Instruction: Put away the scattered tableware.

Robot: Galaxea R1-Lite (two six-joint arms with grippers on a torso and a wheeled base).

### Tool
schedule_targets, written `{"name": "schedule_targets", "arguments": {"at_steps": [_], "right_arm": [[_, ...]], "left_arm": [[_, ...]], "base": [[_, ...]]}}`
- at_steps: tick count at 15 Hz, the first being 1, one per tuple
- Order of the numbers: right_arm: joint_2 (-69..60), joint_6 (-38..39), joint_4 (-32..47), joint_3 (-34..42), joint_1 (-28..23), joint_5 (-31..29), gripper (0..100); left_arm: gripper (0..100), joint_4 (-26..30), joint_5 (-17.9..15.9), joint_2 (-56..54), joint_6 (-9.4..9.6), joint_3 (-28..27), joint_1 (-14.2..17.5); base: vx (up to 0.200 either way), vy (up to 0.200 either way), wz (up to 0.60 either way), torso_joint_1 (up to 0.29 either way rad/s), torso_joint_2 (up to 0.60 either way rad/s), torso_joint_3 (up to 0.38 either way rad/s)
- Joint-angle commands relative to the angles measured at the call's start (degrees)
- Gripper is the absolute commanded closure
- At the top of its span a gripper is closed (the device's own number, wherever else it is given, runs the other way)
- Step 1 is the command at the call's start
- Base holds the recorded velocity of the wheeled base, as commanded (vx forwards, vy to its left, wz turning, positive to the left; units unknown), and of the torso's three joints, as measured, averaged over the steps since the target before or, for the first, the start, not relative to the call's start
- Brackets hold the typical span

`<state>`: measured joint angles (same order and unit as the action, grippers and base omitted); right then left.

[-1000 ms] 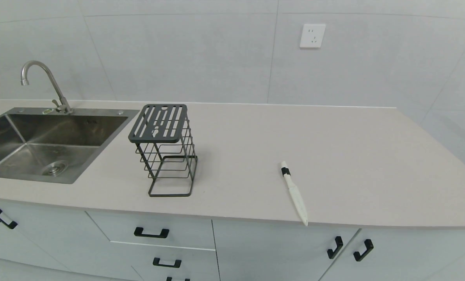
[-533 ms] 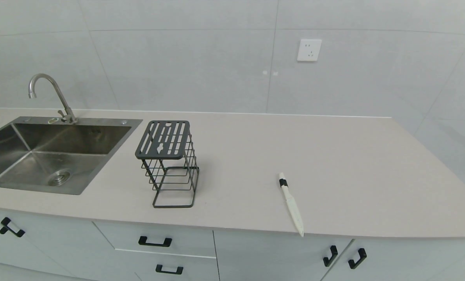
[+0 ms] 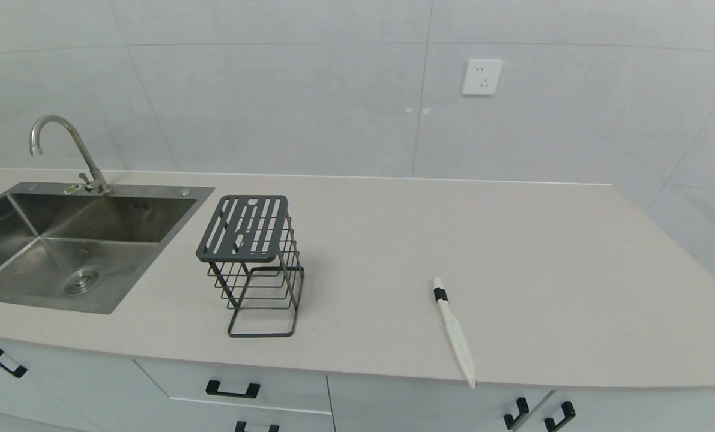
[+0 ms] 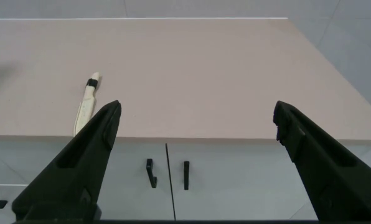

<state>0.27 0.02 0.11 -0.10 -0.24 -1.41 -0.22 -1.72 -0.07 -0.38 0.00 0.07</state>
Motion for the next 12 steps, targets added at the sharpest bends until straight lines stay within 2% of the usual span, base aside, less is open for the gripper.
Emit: {"name": "schedule_targets", "arguments": {"at_steps": [1, 4, 12], "right_arm": [[0.1, 0.0, 0.0, 0.0, 0.0, 0.0, 0], [0.1, 0.0, 0.0, 0.0, 0.1, 0.0, 0], [0.1, -0.1, 0.0, 0.0, 0.1, 0.0, 0]], "left_arm": [[0, 0.0, 0.0, 0.1, -0.06, 0.0, 0.0], [0, -0.1, 0.0, 0.1, -0.06, 0.0, 0.0], [0, 0.0, 0.0, 0.1, 0.03, 0.0, 0.0]], "base": [[0.0, 0.0, 0.0, 0.051, -0.06, -0.051], [0.0, 0.0, 0.0, 0.141, -0.29, -0.136], [0.0, 0.0, 0.0, 0.005, -0.01, -0.003]]}}
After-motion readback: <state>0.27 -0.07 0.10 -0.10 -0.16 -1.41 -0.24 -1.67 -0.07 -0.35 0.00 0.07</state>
